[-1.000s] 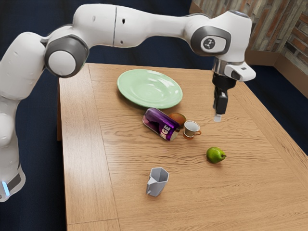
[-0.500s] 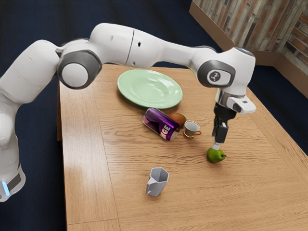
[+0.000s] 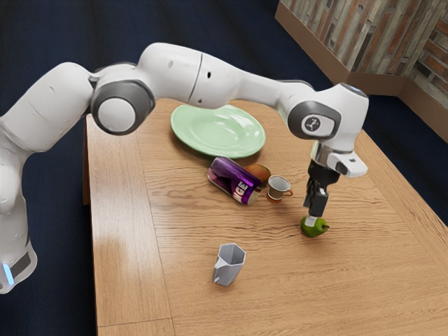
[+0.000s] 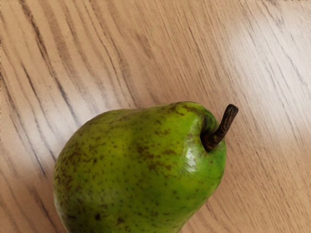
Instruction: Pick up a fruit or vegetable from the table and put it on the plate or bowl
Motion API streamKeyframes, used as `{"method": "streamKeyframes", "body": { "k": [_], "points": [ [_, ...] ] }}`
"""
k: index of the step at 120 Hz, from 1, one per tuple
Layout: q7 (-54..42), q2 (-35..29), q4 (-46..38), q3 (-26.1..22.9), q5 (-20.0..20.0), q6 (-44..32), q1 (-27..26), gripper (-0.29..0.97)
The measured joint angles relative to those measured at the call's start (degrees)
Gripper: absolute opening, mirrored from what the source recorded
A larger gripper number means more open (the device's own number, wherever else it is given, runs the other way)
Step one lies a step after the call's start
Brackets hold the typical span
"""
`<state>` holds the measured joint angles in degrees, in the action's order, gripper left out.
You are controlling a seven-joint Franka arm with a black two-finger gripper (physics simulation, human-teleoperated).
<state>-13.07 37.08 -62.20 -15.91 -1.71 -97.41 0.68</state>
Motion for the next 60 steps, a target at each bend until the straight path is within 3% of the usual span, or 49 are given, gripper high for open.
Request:
{"method": "streamKeyframes", "body": {
  "k": [60],
  "points": [
    [-0.2,3.3,0.2,0.1,0.0,-5.8,0.2,0.66]
  ]
}}
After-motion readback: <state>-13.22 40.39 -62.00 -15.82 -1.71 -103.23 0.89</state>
